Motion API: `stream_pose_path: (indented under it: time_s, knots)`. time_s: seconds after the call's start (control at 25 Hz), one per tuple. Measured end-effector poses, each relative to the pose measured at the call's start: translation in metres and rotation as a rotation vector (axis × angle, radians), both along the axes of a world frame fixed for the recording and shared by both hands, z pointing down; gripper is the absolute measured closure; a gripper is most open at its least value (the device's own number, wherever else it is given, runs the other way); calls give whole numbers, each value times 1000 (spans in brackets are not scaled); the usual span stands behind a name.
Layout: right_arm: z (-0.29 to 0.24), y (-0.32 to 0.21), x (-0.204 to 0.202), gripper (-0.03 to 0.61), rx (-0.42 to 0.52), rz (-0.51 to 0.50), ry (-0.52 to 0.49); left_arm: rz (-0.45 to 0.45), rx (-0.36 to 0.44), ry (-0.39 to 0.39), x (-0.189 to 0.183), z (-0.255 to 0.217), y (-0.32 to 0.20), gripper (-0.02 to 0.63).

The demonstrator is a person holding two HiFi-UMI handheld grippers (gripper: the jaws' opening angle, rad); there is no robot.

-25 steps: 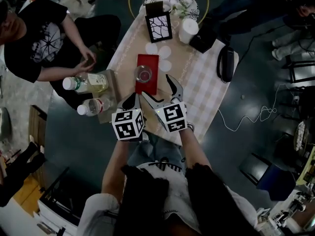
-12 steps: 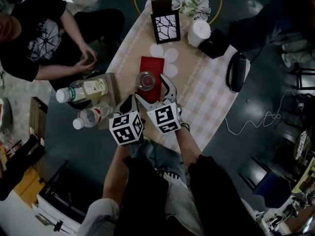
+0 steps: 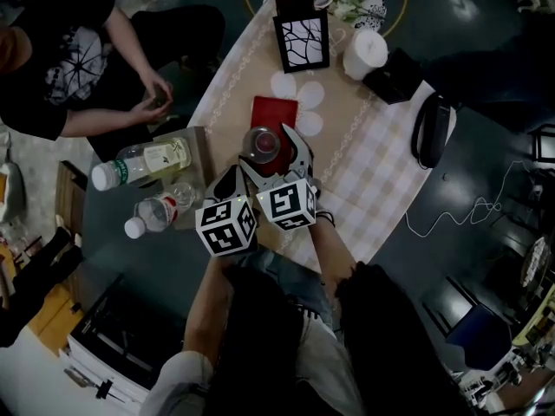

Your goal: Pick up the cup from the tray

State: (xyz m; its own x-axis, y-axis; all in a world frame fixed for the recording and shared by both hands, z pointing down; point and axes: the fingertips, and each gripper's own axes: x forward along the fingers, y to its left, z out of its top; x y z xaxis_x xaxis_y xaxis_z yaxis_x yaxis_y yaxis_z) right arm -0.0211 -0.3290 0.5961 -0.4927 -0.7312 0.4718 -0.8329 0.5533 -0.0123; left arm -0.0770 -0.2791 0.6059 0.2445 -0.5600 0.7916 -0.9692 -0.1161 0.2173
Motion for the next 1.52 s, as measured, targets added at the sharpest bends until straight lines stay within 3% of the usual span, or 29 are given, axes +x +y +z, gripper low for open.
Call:
stream_pose_path:
  time_s: [0.4, 0.52, 0.72, 1.12, 1.52]
  knots:
    - [9, -7, -8, 141, 38, -21, 78, -36, -1, -27, -15, 3, 3, 607]
    - [7, -10, -5, 176, 65, -25, 120, -37, 4, -39, -18, 3, 2, 607]
    - [3, -4, -4, 178, 36, -13, 65, -50, 13, -23, -20, -2, 4, 607]
    - [-32, 11, 19, 178, 52, 37, 10, 4, 74, -9, -4, -28, 4, 607]
    - [-41, 36, 72, 178, 50, 154, 62, 100, 98, 22, 33, -40, 14, 607]
